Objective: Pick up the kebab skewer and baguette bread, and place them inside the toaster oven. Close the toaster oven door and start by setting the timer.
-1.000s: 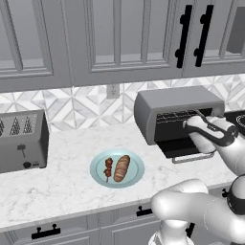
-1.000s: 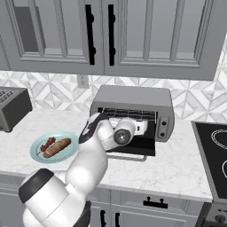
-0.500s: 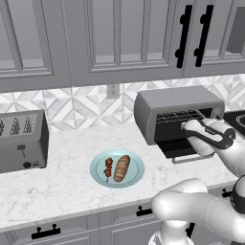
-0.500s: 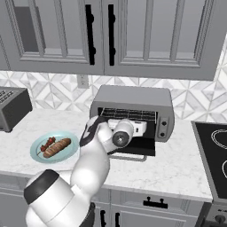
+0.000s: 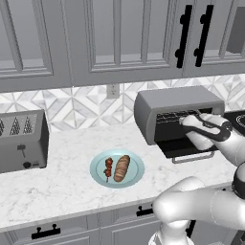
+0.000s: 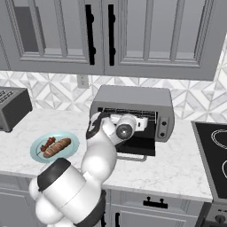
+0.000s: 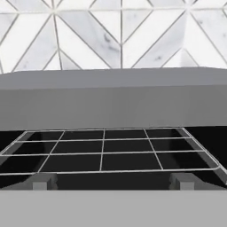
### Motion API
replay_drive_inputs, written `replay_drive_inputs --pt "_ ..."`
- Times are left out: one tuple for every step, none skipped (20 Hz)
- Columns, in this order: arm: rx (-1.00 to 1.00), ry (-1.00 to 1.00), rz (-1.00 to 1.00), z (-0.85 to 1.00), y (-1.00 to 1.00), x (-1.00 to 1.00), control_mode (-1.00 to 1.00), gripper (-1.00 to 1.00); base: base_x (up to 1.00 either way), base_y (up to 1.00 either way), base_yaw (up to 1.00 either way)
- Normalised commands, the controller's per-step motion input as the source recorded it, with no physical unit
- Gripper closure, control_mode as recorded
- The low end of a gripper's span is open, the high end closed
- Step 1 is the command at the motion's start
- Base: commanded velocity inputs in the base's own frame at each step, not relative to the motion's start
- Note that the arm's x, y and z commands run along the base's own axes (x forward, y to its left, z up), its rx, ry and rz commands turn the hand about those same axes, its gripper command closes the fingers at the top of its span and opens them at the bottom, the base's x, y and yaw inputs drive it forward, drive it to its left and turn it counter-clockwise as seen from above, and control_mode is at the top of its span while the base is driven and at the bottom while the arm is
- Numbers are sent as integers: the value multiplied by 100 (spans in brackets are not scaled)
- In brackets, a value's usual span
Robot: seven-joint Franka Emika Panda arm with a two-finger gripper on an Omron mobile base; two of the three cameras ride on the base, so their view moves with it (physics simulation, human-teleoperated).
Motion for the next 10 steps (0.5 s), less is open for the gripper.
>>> replay_drive_inputs --pt "5 -1 0 -44 0 6 -100 -100 0 0 0" --pt "5 -2 0 -53 0 0 -100 -100 0 0 0" --pt "1 -1 0 -60 0 0 -100 -100 0 0 0" --pt "0 0 0 -57 0 0 -100 -100 0 0 0" --pt "1 -2 0 -40 0 0 -100 -100 0 0 0" --pt "1 -2 0 -13 0 11 -100 -100 0 0 0" --pt "0 0 0 0 0 25 -100 -100 0 0 0" --pt "0 0 0 0 0 28 -100 -100 0 0 0" --pt "0 0 0 0 0 32 -100 -100 0 0 0" --pt "0 0 0 0 0 37 -100 -100 0 0 0"
